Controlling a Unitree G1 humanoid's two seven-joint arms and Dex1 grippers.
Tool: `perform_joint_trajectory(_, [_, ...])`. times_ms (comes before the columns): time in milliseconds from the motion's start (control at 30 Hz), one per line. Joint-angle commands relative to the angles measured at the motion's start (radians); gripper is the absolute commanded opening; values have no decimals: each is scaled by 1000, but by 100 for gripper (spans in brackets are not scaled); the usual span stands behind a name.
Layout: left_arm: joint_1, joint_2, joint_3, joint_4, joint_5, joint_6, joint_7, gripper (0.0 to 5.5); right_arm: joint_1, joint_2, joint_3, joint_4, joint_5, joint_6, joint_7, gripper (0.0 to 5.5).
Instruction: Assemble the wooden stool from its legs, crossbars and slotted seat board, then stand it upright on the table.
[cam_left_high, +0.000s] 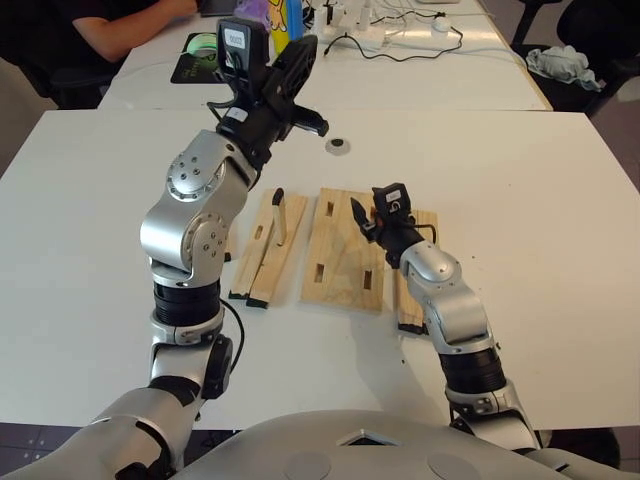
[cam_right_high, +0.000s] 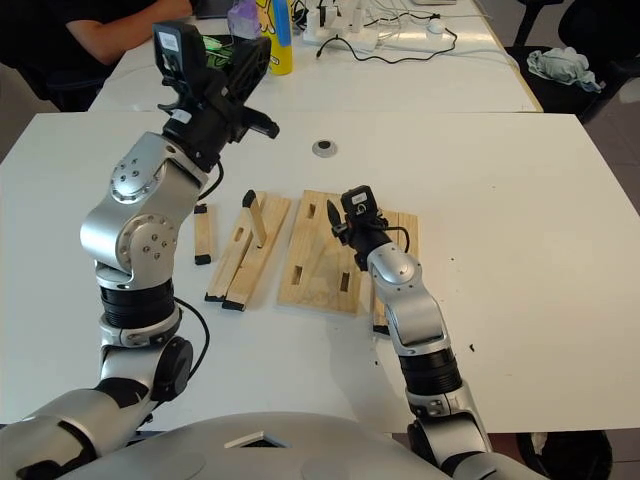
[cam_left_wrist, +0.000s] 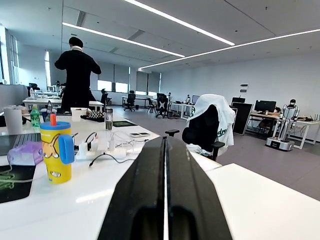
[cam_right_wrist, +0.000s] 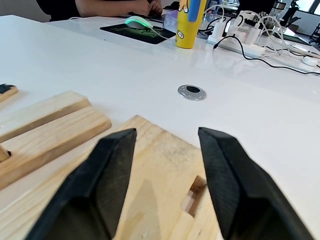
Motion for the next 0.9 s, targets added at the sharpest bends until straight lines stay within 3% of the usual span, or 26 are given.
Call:
perform_joint_trajectory(33, [150, 11, -30, 17, -4, 111, 12, 2, -19, 0, 1, 8, -2, -1, 9, 229])
perform_joint_trajectory(267, [215, 25, -52, 9, 24, 104, 9, 2, -17, 0, 0, 7, -4, -1, 9, 229])
perform_joint_trajectory(633, [27, 27, -4, -55, 85, -140, 21, 2, -19, 8, 2, 27, -8, -19, 5, 229])
perform_joint_trajectory(800, [-98, 18, 20, -95, 63, -174, 34, 2, -17, 11, -1, 33, -11, -25, 6, 229])
perform_joint_trajectory(900, [-56, 14, -23, -60, 61, -114, 26, 2, -14, 13, 1, 28, -11, -22, 6, 229])
